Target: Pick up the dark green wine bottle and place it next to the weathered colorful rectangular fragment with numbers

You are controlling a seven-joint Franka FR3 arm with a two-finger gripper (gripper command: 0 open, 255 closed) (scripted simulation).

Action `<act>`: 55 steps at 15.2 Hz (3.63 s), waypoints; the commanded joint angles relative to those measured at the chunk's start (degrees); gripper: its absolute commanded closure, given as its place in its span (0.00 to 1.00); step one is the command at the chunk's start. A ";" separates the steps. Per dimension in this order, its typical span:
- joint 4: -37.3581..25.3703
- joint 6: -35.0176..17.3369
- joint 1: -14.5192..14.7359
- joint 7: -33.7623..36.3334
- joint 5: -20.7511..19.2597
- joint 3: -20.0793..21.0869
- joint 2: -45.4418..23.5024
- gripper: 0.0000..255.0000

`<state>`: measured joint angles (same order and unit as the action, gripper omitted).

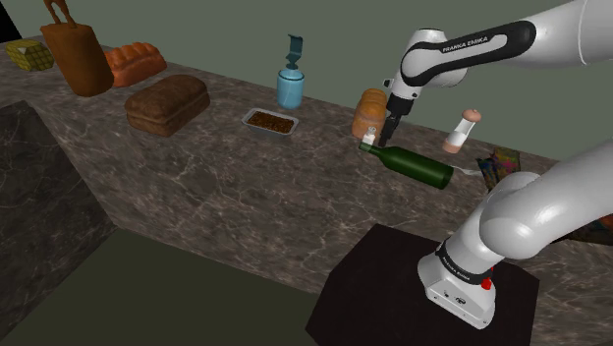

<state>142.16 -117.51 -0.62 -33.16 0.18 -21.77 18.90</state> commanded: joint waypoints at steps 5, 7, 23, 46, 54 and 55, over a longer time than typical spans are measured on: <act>-2.66 -6.23 0.72 -7.93 3.09 -3.34 -9.23 0.00; -1.77 -7.89 0.86 -8.29 3.58 -3.39 -10.07 0.00; -0.28 -10.85 1.17 -9.05 4.62 -3.47 -11.73 1.00; -7.31 3.81 0.39 -4.60 0.69 -1.86 -3.23 1.00; -11.68 10.16 0.32 -3.43 0.10 -1.15 -1.07 1.00; -12.27 10.95 0.32 -3.30 0.05 -1.07 -0.87 1.00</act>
<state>130.47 -107.34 -0.33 -36.62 0.26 -22.94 17.84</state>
